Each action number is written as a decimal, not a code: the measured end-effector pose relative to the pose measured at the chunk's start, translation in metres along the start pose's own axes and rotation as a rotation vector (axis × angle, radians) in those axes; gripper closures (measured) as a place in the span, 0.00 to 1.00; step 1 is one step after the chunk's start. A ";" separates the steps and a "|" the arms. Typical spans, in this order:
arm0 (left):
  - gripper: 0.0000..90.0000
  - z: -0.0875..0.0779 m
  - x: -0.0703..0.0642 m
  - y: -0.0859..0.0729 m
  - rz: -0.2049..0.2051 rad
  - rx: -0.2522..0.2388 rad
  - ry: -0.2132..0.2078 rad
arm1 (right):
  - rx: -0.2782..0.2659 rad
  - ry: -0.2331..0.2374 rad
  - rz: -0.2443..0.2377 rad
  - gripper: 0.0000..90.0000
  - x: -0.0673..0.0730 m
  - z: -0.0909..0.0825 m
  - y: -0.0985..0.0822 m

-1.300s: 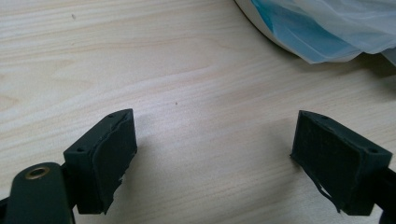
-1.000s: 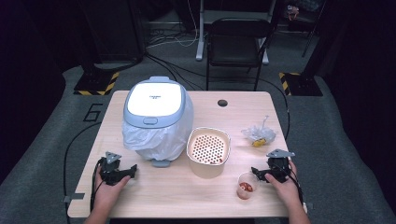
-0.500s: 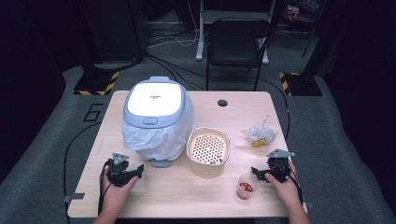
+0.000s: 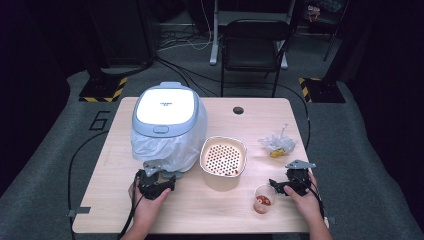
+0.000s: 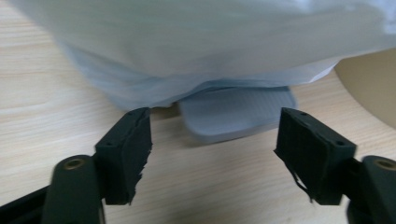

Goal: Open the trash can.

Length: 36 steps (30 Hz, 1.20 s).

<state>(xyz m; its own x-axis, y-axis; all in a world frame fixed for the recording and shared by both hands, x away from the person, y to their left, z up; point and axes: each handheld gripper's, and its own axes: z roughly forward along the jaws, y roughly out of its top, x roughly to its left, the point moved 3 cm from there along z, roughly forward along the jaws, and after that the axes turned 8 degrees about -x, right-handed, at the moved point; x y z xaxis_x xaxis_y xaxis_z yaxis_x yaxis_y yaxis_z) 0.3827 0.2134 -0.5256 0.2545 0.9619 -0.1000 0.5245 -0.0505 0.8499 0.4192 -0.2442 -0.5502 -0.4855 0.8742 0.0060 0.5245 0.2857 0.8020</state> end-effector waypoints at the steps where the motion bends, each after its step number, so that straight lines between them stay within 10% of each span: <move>1: 0.28 0.002 -0.003 -0.001 0.003 0.008 0.000 | 0.000 0.000 0.000 0.00 0.000 0.000 0.000; 19: 0.23 0.021 -0.013 -0.004 -0.017 0.003 0.038 | 0.000 0.000 0.000 0.00 0.000 0.000 0.000; 36: 0.26 0.013 0.012 0.001 -0.014 0.002 0.042 | 0.000 0.000 0.000 0.00 0.000 0.000 0.000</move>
<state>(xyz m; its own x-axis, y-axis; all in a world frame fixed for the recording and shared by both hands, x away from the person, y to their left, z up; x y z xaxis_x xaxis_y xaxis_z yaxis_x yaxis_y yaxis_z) 0.3967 0.2211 -0.5328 0.2131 0.9729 -0.0900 0.5292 -0.0375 0.8477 0.4191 -0.2442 -0.5502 -0.4856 0.8741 0.0065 0.5247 0.2855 0.8020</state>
